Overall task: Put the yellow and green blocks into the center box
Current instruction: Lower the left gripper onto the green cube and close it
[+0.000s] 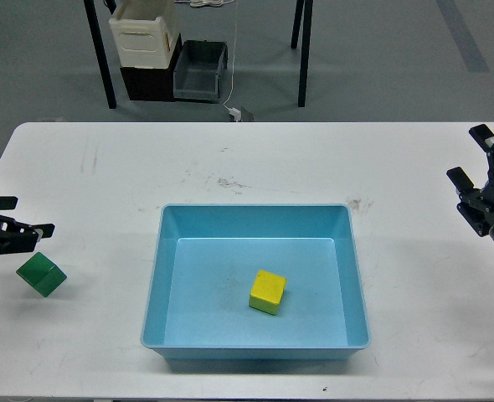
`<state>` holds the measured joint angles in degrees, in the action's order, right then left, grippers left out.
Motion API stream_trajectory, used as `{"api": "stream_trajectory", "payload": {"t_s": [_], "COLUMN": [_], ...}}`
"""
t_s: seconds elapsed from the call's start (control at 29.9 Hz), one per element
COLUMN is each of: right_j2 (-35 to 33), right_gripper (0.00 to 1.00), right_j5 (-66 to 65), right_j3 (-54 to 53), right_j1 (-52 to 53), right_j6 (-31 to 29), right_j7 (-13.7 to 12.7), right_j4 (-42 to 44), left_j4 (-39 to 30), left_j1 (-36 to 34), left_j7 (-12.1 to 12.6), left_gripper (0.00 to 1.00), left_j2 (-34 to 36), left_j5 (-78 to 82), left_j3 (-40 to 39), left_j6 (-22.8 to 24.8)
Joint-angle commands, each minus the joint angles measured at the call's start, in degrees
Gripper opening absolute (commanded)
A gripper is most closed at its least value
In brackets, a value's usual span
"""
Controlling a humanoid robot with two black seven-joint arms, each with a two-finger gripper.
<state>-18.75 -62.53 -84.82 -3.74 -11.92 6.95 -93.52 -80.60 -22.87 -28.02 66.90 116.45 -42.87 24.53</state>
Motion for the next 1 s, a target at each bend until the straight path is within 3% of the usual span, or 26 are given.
{"api": "stream_trajectory", "payload": {"t_s": [0.0, 0.2, 0.97], "right_j2": [0.0, 0.0, 0.2], "right_gripper": [1.00, 1.00, 1.00], "right_j5": [0.1, 0.3, 0.3], "right_j3": [-2.2, -3.7, -4.6], "right_j1": [-3.0, -4.9, -7.2], "right_j6": [0.1, 0.5, 0.8], "right_j7": [0.2, 0.3, 0.4], "right_j4": [0.0, 0.0, 0.0], "left_j4": [-0.2, 0.7, 8.7], "left_j1": [-1.8, -2.9, -4.0], "left_j7": [0.0, 0.0, 0.0], "left_gripper": [1.00, 1.00, 0.99], "left_j2": [0.3, -1.3, -8.2], "left_j5": [1.3, 8.5, 8.5], "left_j3": [5.4, 9.1, 13.3], "left_j6": [-1.2, -1.3, -1.4]}}
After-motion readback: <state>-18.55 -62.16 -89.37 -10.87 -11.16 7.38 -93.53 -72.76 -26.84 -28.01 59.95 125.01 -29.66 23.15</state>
